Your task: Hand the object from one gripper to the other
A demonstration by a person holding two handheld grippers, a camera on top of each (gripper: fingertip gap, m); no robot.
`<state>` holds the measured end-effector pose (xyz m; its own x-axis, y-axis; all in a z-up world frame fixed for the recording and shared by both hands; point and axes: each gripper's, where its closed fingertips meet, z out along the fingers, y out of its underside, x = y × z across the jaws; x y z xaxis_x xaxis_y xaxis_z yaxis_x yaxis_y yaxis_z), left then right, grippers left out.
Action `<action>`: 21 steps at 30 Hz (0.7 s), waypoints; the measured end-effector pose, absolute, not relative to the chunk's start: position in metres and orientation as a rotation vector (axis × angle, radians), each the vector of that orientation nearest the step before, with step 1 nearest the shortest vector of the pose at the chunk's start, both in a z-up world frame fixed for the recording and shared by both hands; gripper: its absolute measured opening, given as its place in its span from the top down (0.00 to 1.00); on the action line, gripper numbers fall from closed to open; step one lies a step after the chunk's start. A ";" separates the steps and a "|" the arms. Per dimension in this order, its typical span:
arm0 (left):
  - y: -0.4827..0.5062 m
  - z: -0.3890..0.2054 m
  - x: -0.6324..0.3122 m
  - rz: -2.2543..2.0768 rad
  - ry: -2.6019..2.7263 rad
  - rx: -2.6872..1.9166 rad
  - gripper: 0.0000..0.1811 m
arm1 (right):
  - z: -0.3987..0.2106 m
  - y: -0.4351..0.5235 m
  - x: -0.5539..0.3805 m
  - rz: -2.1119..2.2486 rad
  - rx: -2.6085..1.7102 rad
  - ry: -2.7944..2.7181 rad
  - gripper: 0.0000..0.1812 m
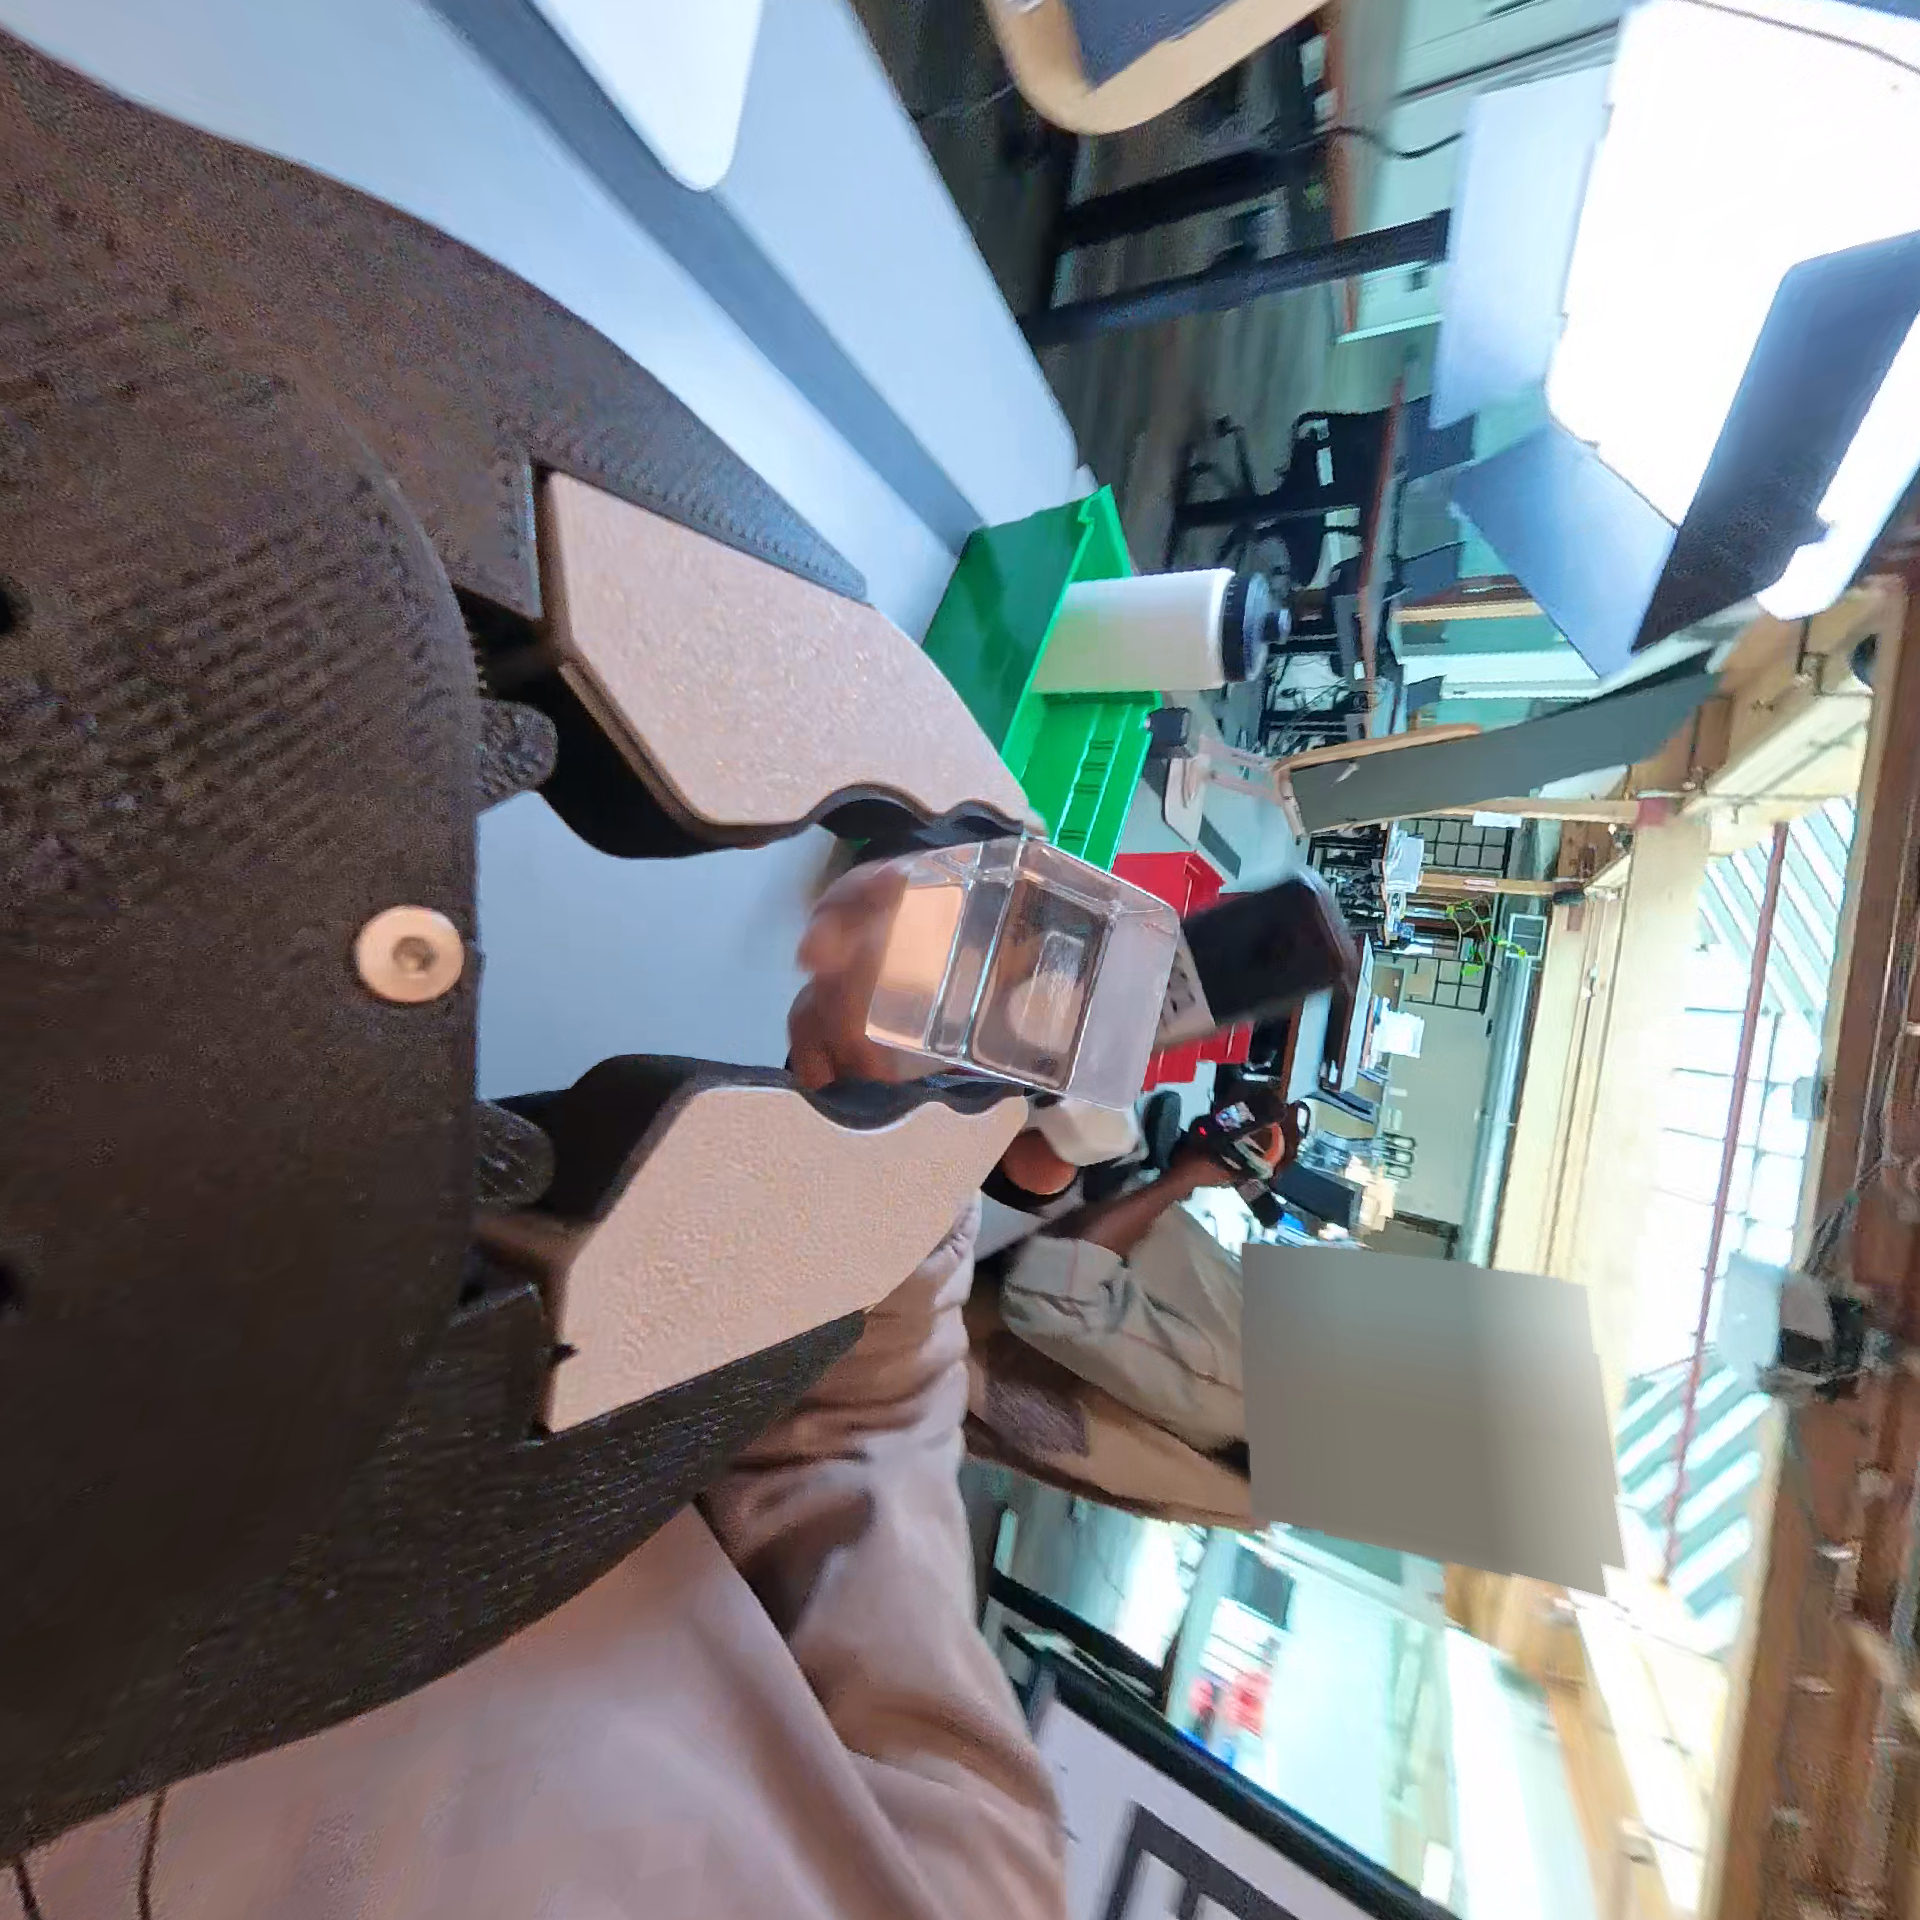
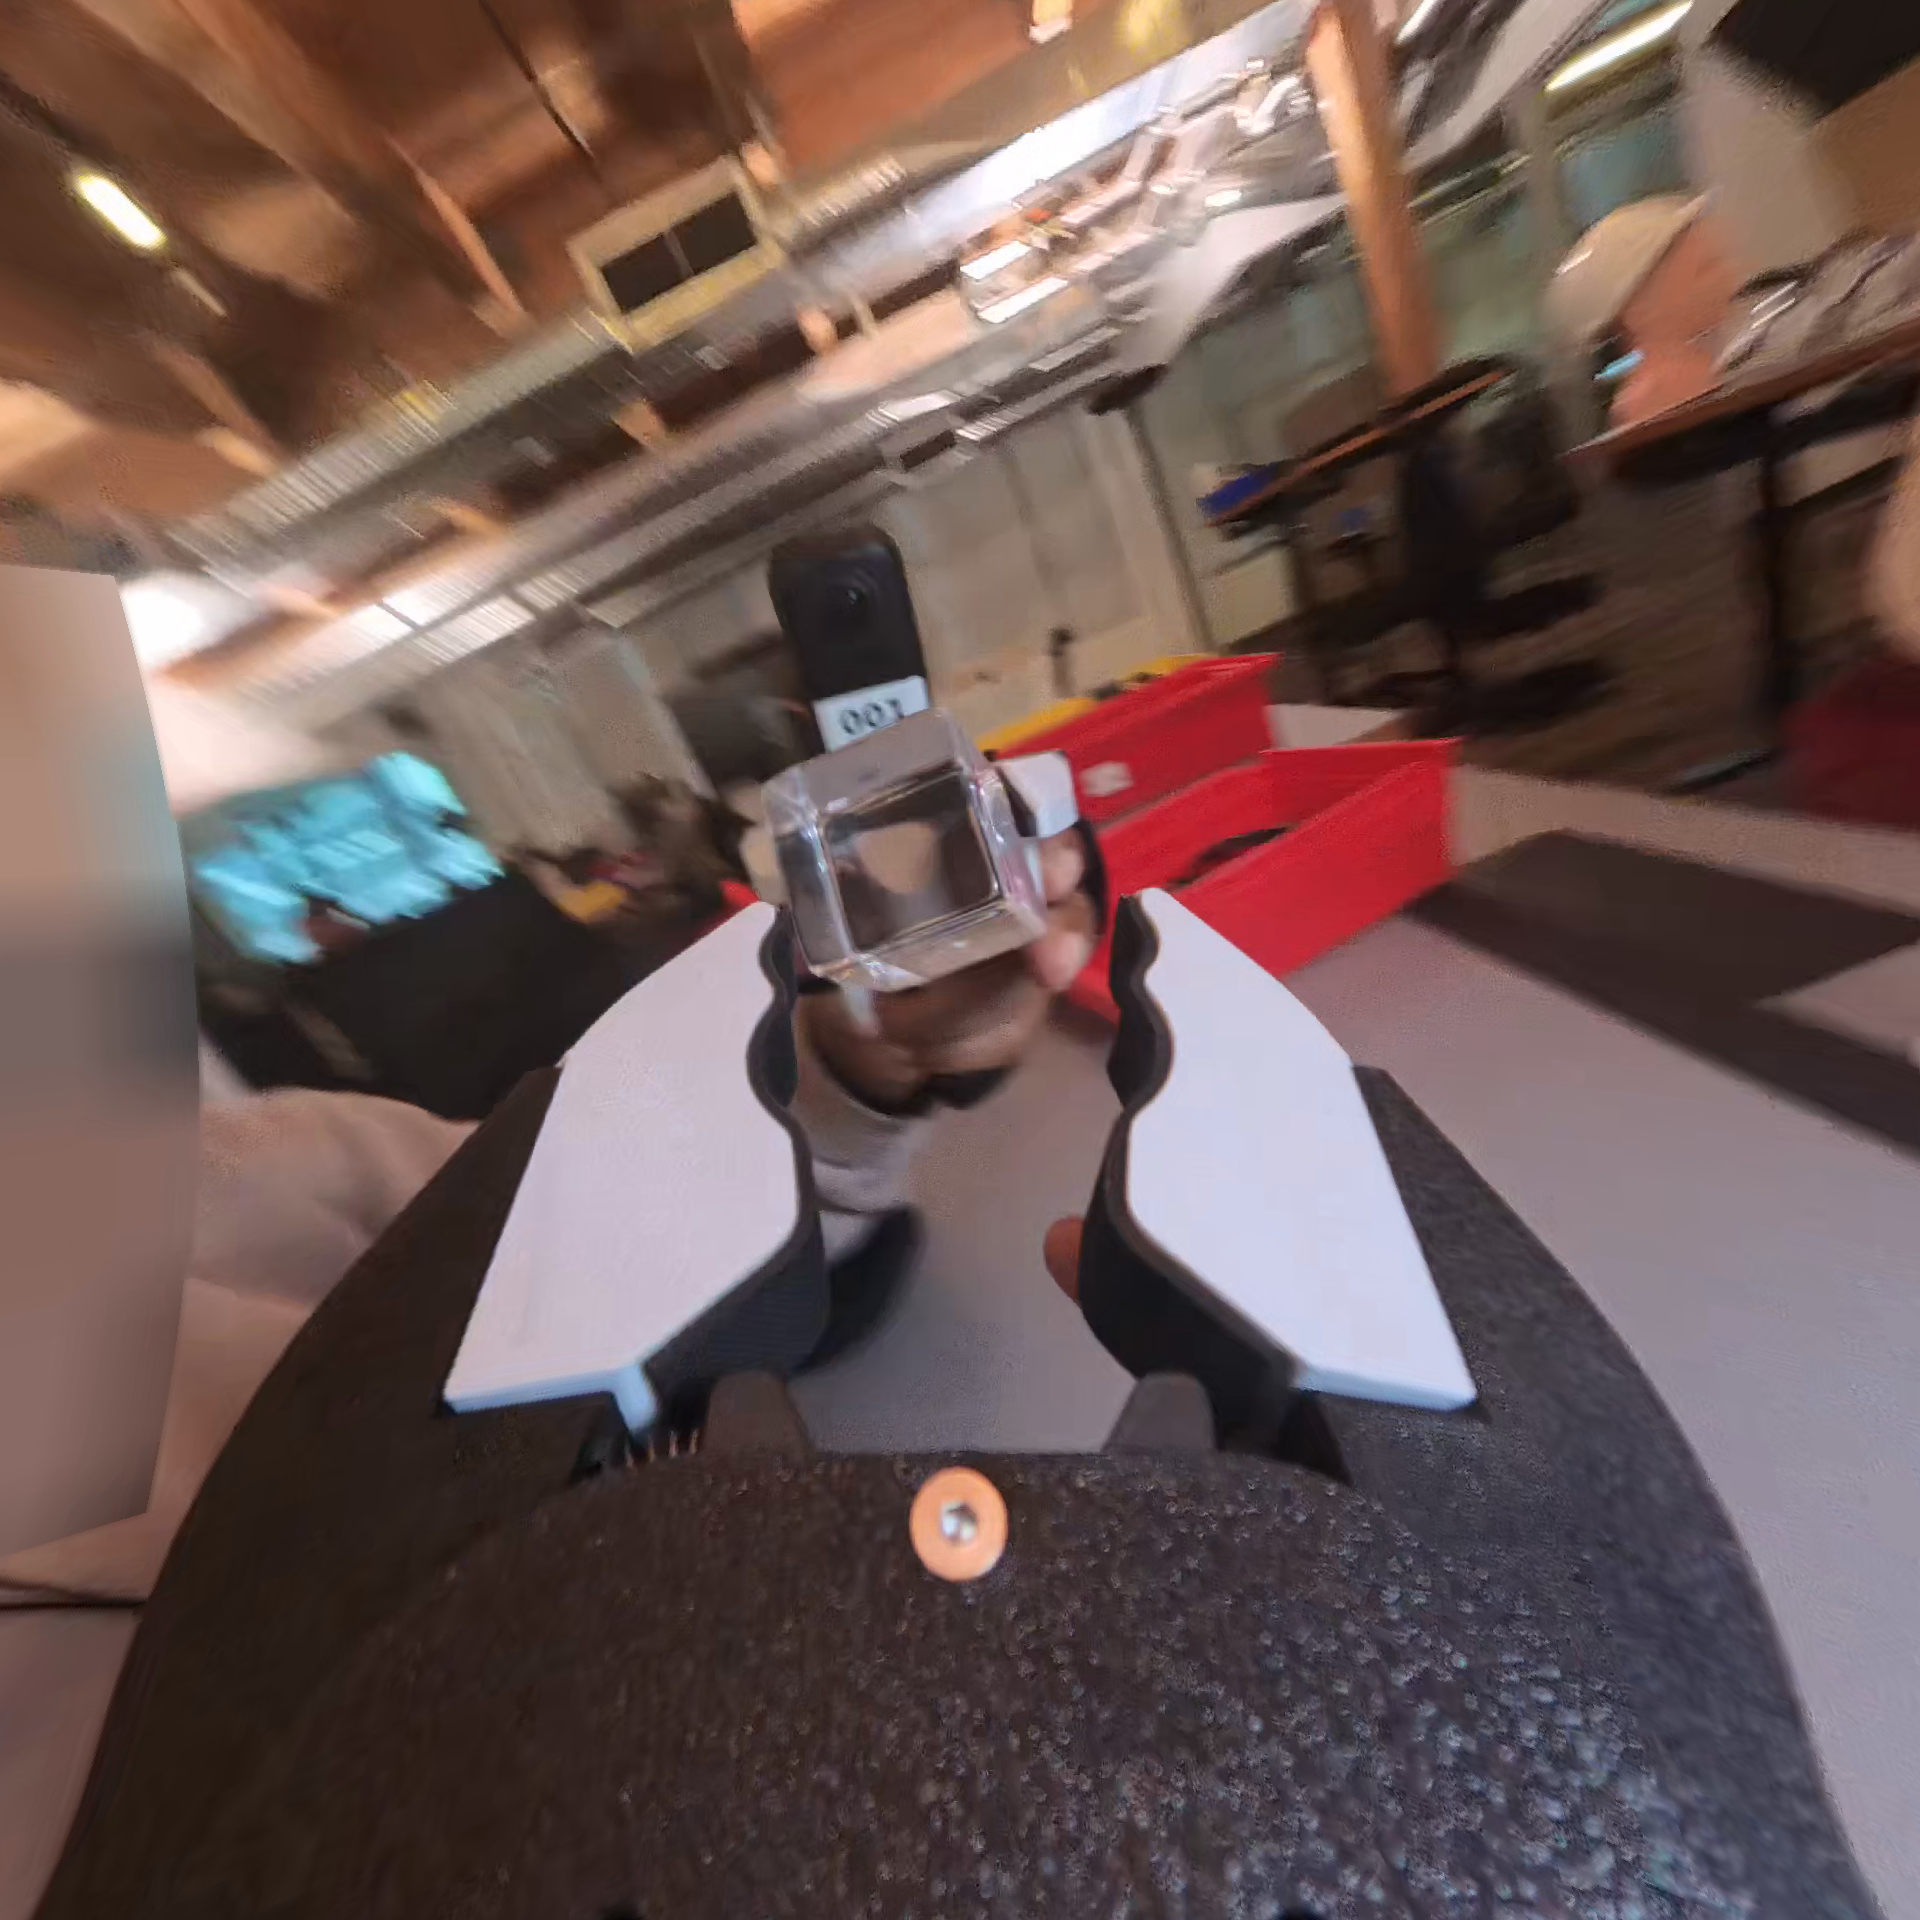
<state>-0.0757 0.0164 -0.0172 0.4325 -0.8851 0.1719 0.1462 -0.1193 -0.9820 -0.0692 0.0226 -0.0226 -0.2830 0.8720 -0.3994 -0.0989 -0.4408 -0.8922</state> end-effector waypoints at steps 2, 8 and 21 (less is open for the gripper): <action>0.027 -0.025 -0.081 -1.105 0.611 -1.500 0.76 | -0.024 0.033 -0.064 1.437 -1.200 -1.134 0.67; 0.050 -0.053 -0.085 -1.326 0.343 -1.667 0.76 | -0.042 0.047 -0.066 0.469 -0.935 -1.330 0.65; 0.040 -0.037 -0.064 -1.526 0.285 -1.503 0.76 | -0.037 0.055 -0.068 0.602 -1.013 -1.116 0.74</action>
